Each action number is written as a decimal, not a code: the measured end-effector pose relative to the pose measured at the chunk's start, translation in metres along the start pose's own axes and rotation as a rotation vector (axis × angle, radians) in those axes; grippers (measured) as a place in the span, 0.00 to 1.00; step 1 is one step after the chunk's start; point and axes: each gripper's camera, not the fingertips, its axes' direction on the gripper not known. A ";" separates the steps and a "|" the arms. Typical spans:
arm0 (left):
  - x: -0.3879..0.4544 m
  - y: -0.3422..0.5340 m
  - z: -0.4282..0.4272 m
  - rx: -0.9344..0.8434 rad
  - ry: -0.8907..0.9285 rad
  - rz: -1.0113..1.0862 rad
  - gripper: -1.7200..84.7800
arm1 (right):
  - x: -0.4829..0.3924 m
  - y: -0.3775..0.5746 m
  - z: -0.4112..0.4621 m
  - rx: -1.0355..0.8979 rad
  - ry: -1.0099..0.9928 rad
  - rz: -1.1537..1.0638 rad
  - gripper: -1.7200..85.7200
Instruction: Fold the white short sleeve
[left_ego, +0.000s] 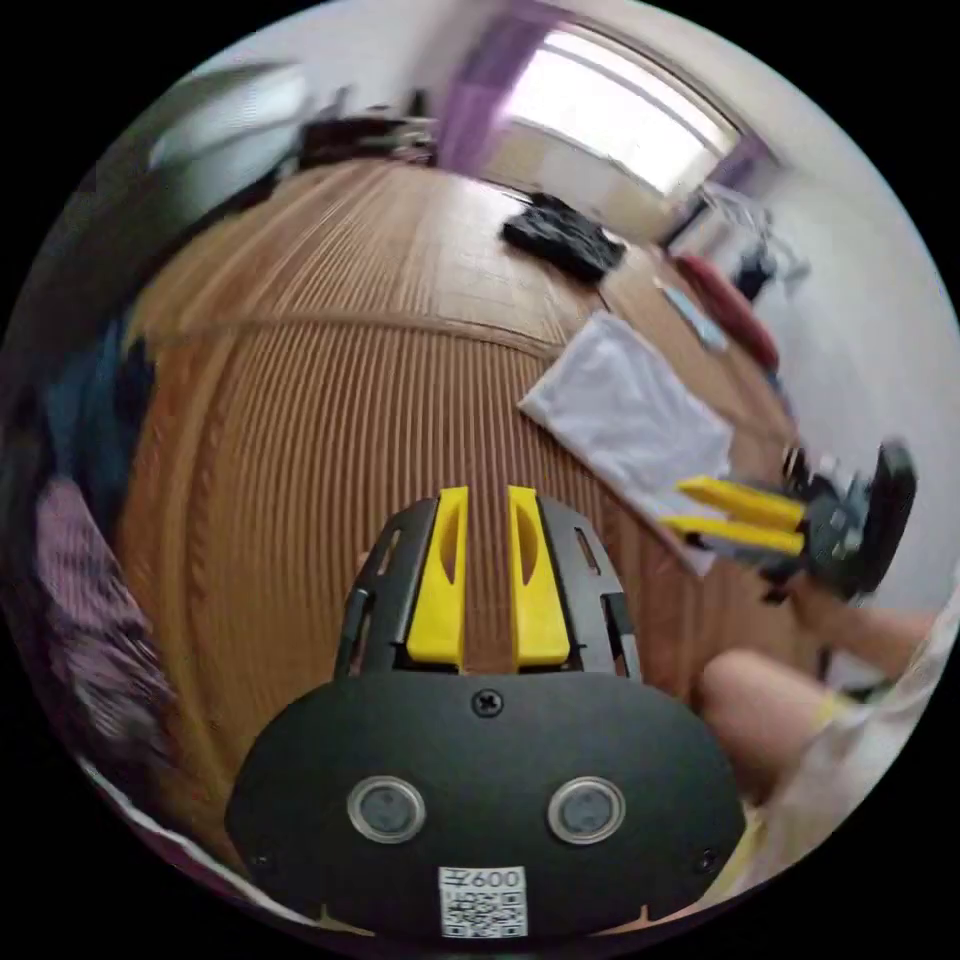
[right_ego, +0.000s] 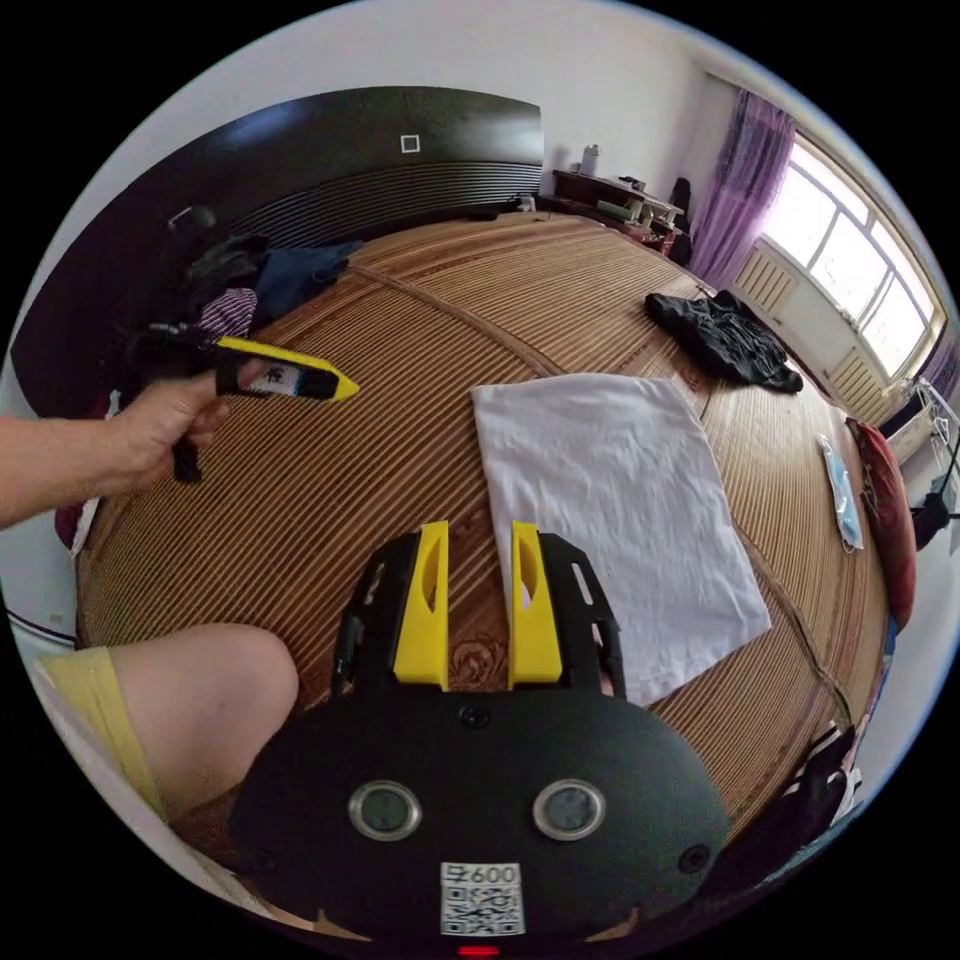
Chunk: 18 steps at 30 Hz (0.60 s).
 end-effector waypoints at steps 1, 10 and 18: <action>0.041 -0.008 0.001 0.026 -0.145 0.284 0.10 | -0.002 0.014 0.010 -0.025 0.005 -0.013 0.11; 0.210 0.056 0.110 0.280 -0.539 1.799 0.10 | 0.030 0.075 0.070 -0.090 0.017 0.028 0.11; 0.270 0.053 0.176 0.148 -0.499 1.923 0.08 | 0.053 0.111 0.113 -0.056 0.033 0.071 0.11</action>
